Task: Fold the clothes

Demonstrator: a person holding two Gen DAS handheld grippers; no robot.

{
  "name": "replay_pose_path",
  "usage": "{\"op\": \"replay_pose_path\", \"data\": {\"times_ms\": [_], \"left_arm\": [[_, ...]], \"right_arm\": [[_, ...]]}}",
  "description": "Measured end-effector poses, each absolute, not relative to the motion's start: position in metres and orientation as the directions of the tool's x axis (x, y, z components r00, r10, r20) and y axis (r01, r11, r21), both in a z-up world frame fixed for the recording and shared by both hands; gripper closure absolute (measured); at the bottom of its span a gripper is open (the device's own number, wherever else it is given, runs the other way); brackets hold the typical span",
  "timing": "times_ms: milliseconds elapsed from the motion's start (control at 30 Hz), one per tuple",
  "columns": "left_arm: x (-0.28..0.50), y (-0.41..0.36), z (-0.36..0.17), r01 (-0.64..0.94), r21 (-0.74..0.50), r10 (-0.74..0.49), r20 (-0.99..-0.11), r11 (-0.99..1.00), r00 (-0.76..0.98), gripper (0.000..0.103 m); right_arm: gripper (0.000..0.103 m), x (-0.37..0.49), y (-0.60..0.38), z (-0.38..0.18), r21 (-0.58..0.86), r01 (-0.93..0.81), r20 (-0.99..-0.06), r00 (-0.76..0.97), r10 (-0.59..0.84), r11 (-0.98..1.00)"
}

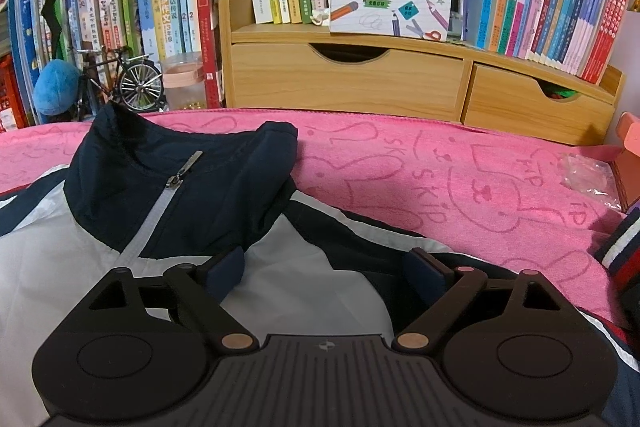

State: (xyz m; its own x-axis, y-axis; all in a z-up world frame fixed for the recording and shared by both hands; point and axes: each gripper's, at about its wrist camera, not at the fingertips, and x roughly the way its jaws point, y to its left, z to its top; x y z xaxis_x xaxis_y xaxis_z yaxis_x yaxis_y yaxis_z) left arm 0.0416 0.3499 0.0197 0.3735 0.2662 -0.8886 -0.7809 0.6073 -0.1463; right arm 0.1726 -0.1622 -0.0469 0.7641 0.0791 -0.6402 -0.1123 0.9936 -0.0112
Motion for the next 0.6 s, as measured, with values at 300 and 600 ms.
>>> {"op": "replay_pose_path", "data": {"times_ms": [300, 600], "left_arm": [[0.034, 0.262, 0.077, -0.269, -0.408, -0.078, -0.660, 0.872, 0.747, 0.093], [-0.048, 0.104, 0.056, 0.412, -0.053, -0.288, -0.796, 0.910, 0.533, 0.071]], "right_arm": [[0.011, 0.173, -0.163, -0.048, -0.005, -0.105, -0.643, 0.762, 0.078, 0.994], [0.010, 0.174, -0.164, -0.048, -0.001, -0.105, -0.643, 0.761, 0.080, 0.994]]}}
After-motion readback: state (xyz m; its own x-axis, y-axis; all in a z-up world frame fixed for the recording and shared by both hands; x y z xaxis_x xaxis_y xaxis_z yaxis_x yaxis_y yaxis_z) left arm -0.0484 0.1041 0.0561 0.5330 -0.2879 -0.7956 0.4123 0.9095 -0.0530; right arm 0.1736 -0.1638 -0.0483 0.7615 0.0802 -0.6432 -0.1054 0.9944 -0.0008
